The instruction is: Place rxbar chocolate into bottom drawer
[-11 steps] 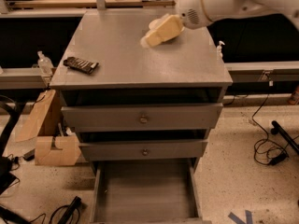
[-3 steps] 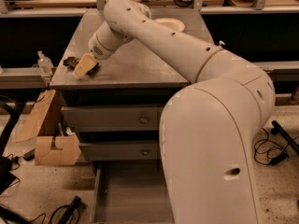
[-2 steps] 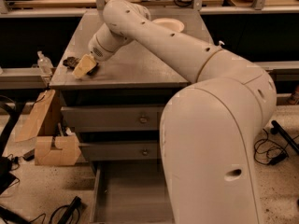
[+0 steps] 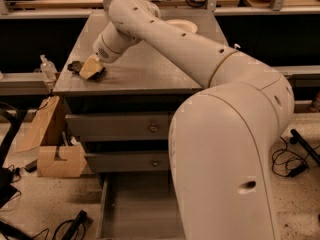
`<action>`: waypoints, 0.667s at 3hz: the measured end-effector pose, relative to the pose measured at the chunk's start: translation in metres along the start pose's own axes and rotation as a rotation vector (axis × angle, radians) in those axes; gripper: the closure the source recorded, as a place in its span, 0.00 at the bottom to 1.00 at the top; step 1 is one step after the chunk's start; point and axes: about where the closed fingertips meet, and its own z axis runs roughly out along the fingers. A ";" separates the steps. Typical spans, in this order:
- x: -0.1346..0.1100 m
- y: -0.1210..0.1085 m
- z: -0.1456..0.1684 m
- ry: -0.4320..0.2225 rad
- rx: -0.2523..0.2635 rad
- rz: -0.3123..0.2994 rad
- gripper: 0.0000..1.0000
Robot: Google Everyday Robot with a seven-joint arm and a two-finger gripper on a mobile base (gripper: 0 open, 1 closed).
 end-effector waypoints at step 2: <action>-0.001 0.000 -0.001 0.000 0.000 0.000 1.00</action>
Offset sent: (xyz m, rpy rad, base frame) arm 0.0000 0.0000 0.0018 0.0000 0.0000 0.0000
